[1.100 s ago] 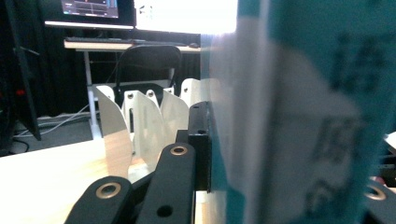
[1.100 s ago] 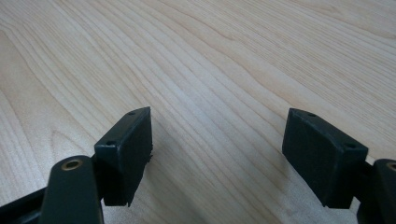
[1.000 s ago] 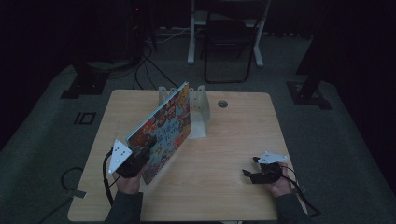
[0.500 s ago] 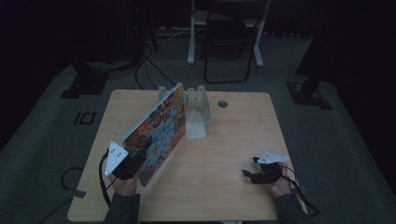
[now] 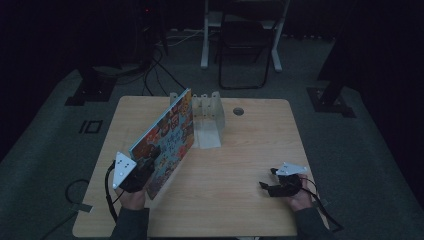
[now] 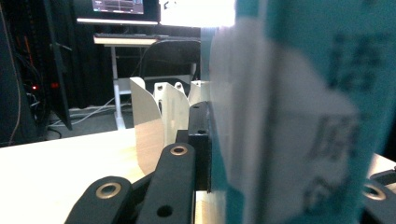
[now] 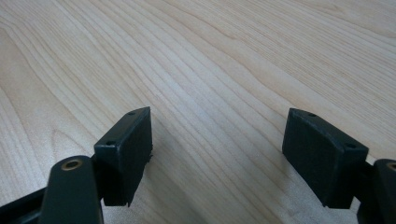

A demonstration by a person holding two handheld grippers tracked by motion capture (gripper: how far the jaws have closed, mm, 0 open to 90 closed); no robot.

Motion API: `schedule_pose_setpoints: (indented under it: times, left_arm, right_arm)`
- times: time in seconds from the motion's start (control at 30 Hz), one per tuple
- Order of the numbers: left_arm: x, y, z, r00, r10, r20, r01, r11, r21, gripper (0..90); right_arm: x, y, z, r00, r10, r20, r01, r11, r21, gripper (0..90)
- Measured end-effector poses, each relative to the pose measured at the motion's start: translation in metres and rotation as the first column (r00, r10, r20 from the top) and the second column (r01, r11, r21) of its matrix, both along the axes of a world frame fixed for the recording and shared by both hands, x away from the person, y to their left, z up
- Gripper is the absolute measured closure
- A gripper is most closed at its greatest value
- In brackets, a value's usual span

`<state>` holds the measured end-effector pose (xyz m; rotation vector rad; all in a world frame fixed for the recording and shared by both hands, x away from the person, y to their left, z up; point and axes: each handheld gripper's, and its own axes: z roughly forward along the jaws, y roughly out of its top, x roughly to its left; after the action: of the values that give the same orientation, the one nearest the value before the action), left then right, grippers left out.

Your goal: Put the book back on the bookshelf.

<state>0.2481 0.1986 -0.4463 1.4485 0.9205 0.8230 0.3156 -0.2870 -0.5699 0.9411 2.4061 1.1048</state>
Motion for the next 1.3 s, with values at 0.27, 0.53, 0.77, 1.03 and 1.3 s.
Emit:
schedule_pose_setpoints:
  times: [0.27, 0.53, 0.77, 1.03, 1.3]
  left_arm:
    - [0.0011, -0.0006, 0.0009, 1.0, 0.008, 0.002, -0.008, 1.0, 0.001, 81.3]
    - [0.0012, 0.0011, 0.0002, 0.9995, 0.031, -0.001, -0.031, 0.9995, 0.003, 81.3]
    - [0.0014, 0.0017, 0.0, 0.9988, 0.048, -0.001, -0.048, 0.9988, 0.001, 81.3]
    - [0.0034, 0.0009, -0.0006, 0.998, 0.064, -0.002, -0.064, 0.998, 0.007, 81.3]
    - [0.007, -0.0008, -0.0014, 0.9972, 0.075, -0.001, -0.075, 0.9971, 0.009, 81.3]
  right_arm:
    - [0.0, 0.0, 0.0, 1.0, 0.0, 0.0, 0.0, 1.0, 0.0, 23.8]
    - [-0.0001, 0.0001, 0.0, 1.0, 0.0, -0.001, 0.0, 1.0, 0.0, 23.8]
    - [-0.0001, 0.0001, 0.0, 1.0, 0.001, 0.0, -0.001, 1.0, 0.0, 23.8]
    - [-0.0002, 0.0001, 0.0, 1.0, 0.002, 0.001, -0.002, 1.0, -0.001, 23.8]
    - [-0.0002, 0.0002, 0.0, 1.0, 0.002, 0.001, -0.002, 1.0, -0.001, 23.8]
